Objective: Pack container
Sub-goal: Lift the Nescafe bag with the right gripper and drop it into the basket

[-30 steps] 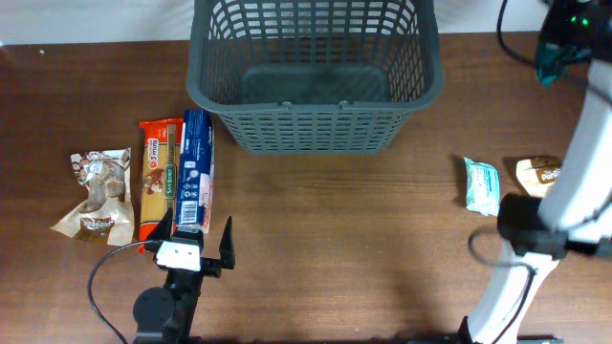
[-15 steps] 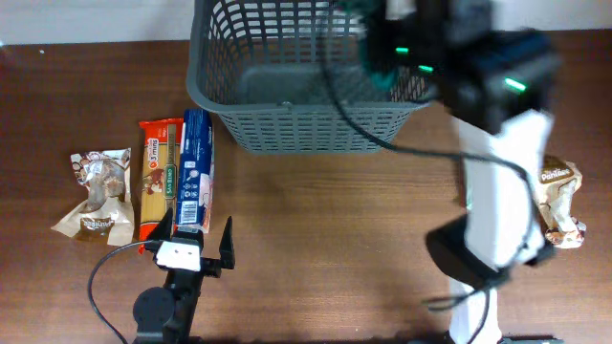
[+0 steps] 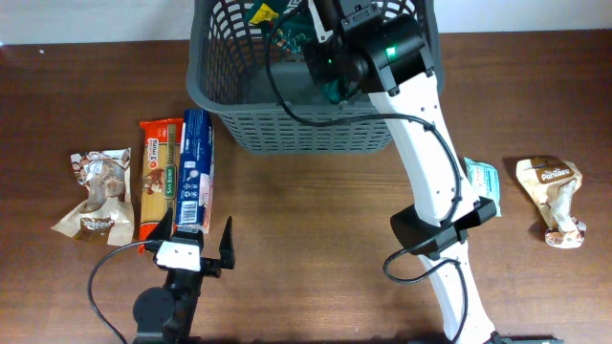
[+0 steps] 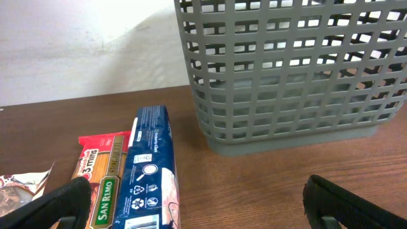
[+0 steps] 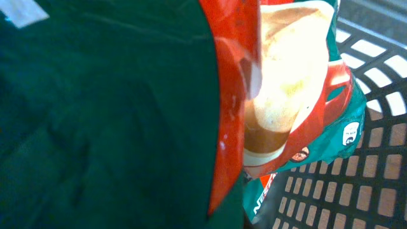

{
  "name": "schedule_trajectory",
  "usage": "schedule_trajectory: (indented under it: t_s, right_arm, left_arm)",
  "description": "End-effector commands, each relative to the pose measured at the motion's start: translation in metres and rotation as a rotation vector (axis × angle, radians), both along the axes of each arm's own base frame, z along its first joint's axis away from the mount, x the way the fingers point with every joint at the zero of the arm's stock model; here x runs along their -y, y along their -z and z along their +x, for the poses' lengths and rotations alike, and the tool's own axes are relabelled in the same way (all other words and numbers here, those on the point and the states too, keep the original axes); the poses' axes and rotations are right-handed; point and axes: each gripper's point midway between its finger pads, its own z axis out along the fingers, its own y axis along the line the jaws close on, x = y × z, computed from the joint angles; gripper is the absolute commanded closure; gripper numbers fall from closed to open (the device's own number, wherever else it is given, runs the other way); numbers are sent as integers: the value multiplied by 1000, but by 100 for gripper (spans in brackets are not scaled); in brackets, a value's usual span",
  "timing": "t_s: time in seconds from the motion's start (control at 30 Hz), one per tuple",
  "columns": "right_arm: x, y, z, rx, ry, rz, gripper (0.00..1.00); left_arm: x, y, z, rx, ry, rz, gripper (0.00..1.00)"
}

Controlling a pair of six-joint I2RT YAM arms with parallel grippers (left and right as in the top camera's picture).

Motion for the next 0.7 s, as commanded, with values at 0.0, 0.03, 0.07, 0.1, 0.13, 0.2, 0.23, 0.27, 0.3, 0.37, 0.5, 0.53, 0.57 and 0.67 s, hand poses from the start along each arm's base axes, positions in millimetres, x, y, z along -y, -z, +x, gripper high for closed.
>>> schedule_trajectory:
  t_s: [0.0,0.03,0.07,0.1,0.13,0.2,0.23,0.27,0.3,0.37,0.5,0.53,0.57,0.67]
  right_arm:
    - [5,4,8,10,17,-32,96]
    - [6,10,9,-2,20,-41,96]
    - [8,16,11,-14,26,-51,96]
    - [10,21,12,-26,29,-59,96]
    - [13,29,15,-43,36,-68,96]
    - [20,41,18,-72,50,-84,96]
    - [24,47,19,-88,57,-92,96]
    - [28,52,20,-103,65,-100,96]
    - [34,57,22,-116,75,-106,96]
    - [49,70,26,-152,103,-121,96]
    - [66,78,30,-178,135,-123,96]
    - [68,78,31,-182,137,-115,96]
    - [66,78,31,-184,131,-108,96]
    - [65,79,30,-188,128,-104,96]
  left_arm:
    - [2,1,0,1,9,-7,1]
    - [2,1,0,1,9,-7,1]
    - [2,1,0,1,9,-7,1]
    - [2,1,0,1,9,-7,1]
    - [2,1,0,1,9,-7,1]
    - [2,1,0,1,9,-7,1]
    - [2,1,0,1,9,-7,1]
    - [2,1,0,1,9,-7,1]
    - [2,1,0,1,9,-7,1]
    - [2,1,0,1,9,-7,1]
    - [2,1,0,1,9,-7,1]
    - [2,1,0,1,9,-7,1]
    - [2,1,0,1,9,-7,1]
    - [2,1,0,1,9,-7,1]
